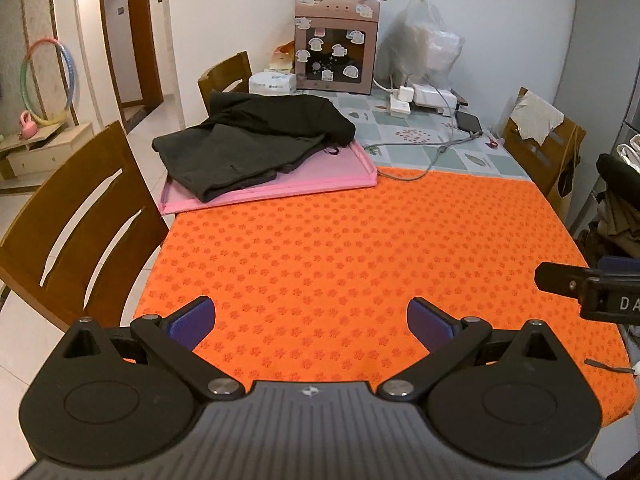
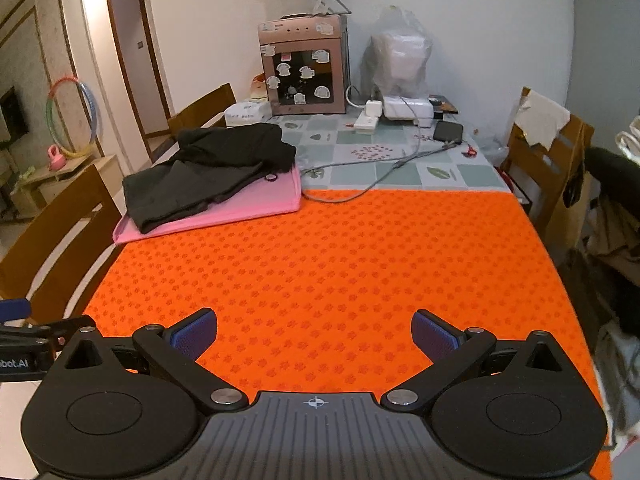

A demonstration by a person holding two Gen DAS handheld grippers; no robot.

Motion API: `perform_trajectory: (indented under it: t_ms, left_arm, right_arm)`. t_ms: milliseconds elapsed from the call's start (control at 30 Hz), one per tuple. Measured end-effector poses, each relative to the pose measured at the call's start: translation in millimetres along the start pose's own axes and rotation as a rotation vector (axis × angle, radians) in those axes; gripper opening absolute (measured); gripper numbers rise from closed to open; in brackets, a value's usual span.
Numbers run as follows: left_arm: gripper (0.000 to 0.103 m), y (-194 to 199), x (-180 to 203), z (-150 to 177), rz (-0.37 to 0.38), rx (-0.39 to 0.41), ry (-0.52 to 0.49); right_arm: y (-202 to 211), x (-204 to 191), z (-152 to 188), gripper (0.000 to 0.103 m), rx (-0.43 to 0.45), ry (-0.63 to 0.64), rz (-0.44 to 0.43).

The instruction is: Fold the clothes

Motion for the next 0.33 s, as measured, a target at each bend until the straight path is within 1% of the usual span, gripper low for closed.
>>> perform_trajectory:
  t_ms: [333]
  left_arm:
    - [0.103, -4, -3, -5, -0.008, 0.011, -0.008]
  right_arm:
    - [-14, -7, -6, 0.103, -0.010, 0.018, -0.018]
Point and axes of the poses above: each gripper's, at about its wrist camera, not at the fingertips, and y roughly against the way its jaws point, x to its right, z to its underside, the point moved 1 cm from there along -y, roughly the way its jaws point, and after that the axes turned 9 degrees about x, right-handed, at the moved point
